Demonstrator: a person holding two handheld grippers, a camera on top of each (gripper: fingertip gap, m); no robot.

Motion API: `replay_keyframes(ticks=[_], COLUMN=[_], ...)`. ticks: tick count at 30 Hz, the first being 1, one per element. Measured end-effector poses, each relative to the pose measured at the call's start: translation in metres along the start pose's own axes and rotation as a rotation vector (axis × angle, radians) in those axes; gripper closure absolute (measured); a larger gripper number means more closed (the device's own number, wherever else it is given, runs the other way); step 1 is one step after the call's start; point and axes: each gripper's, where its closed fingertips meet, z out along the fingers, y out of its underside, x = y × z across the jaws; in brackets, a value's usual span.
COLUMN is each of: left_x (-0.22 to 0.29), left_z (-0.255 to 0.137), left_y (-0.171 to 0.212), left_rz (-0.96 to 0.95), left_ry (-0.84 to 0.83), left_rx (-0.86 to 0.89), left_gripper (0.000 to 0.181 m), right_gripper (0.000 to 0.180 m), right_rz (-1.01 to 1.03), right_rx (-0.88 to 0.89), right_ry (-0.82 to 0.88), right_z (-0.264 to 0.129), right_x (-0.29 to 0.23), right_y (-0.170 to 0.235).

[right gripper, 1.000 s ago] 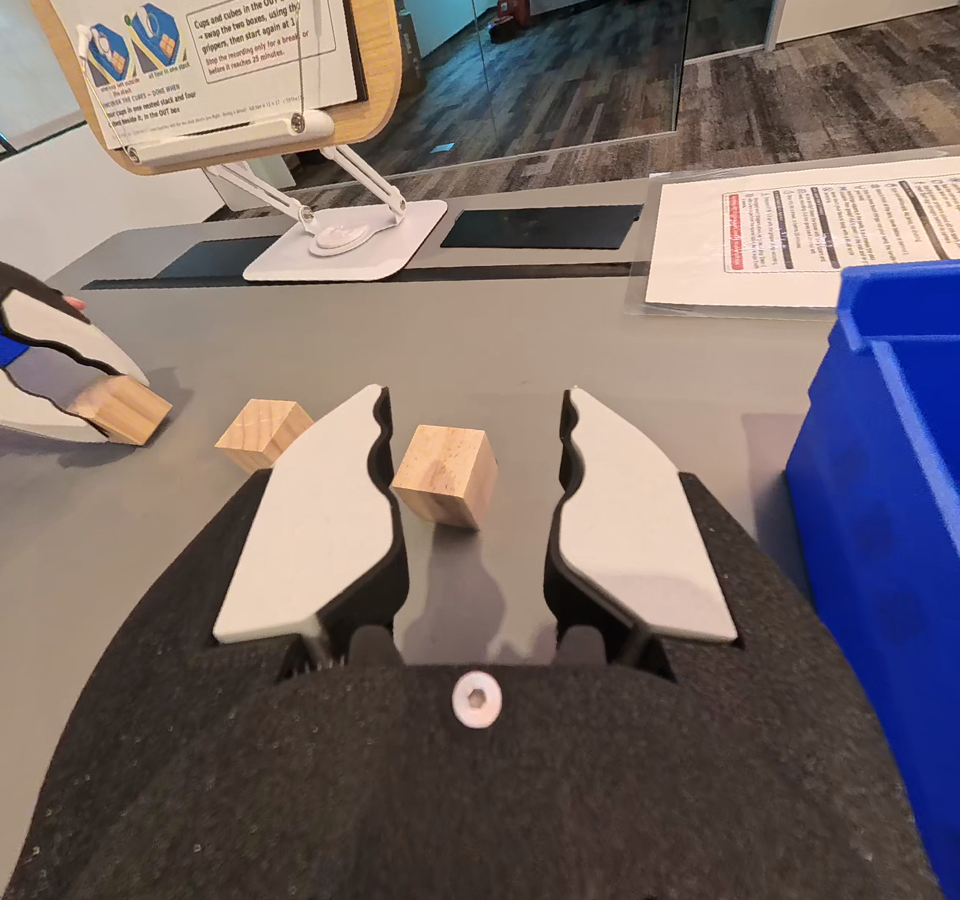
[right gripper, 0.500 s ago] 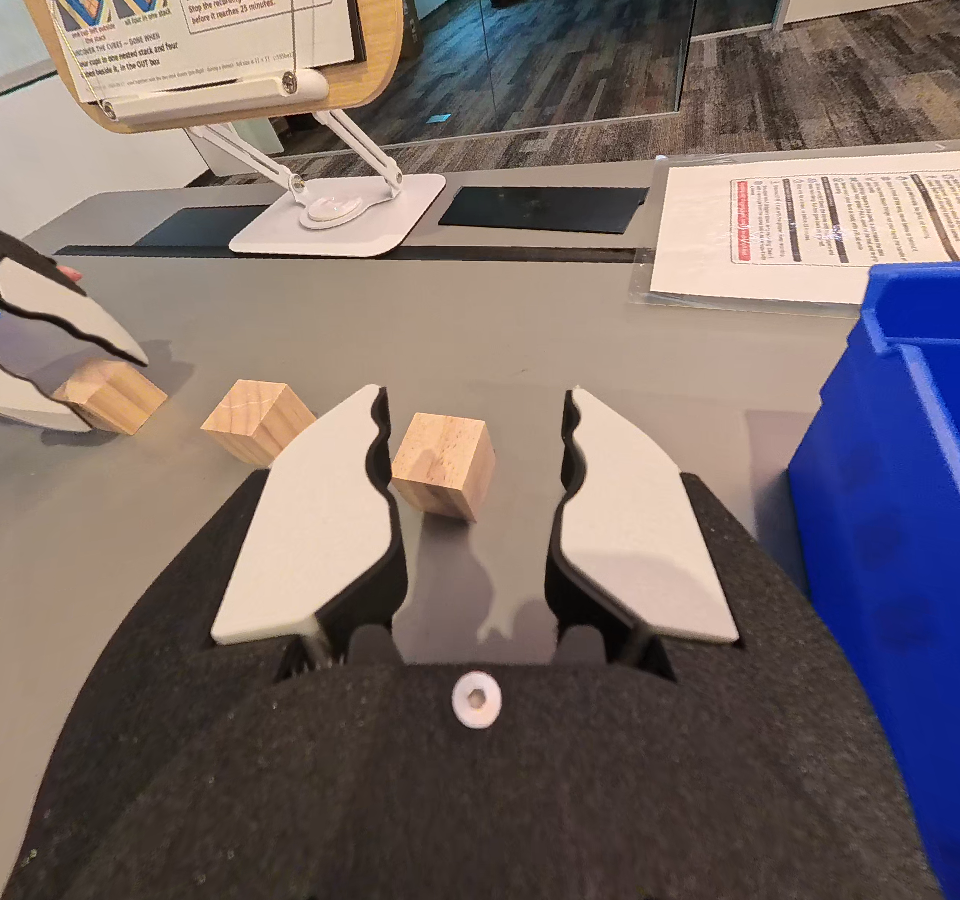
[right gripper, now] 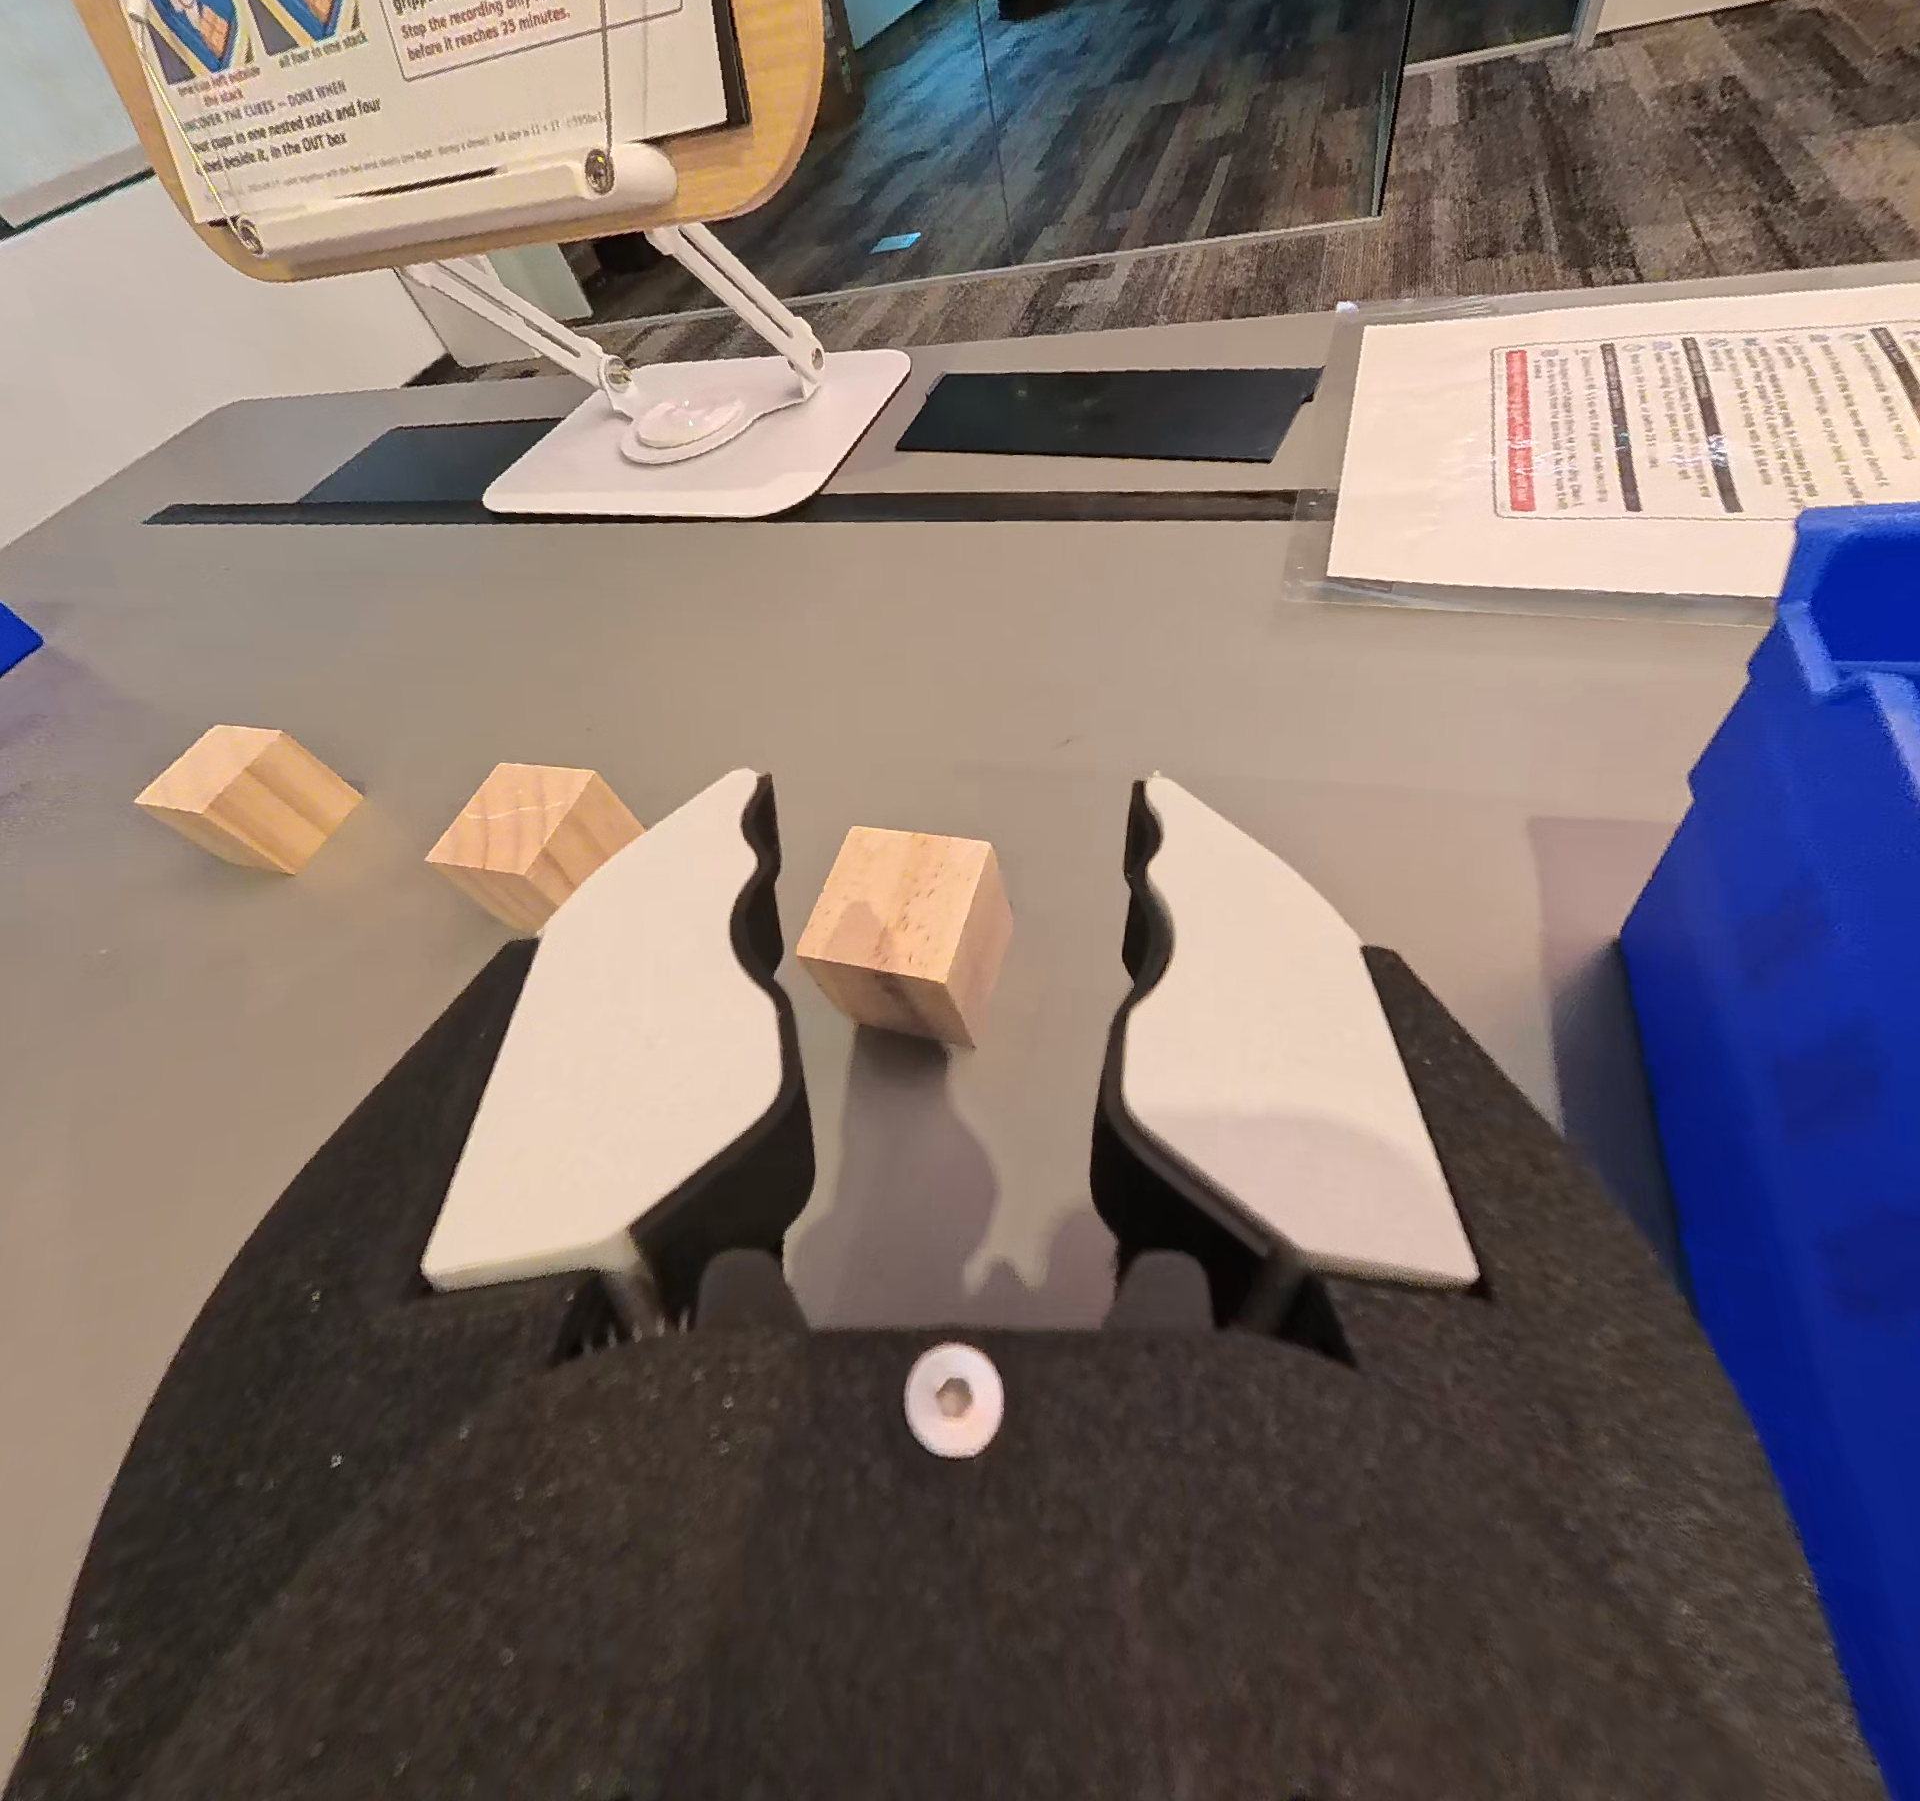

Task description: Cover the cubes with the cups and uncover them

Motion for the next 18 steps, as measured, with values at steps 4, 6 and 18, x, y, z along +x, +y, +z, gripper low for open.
replay_keyframes(ticks=[4, 6, 18], left_x=[-0.073, -0.085, -0.054], left_z=[-0.060, -0.068, -0.023], left_y=[0.078, 0.131, 0.290], left_rz=[-0.233, -0.370, -0.693], left_ry=[-0.241, -0.247, -0.196], left_rx=[-0.081, -0.189, -0.600], left_gripper=[0.130, 0.127, 0.121], right_gripper=[0.116, 0.116, 0.115], right_rz=[-0.007, -0.015, 0.005], right_rx=[-0.008, -0.014, -0.031], right_ry=[0.005, 0.008, 0.008], right_z=[0.001, 0.001, 0.004], right_x=[-0.001, -0.002, 0.000], right_y=[0.001, 0.002, 0.009])
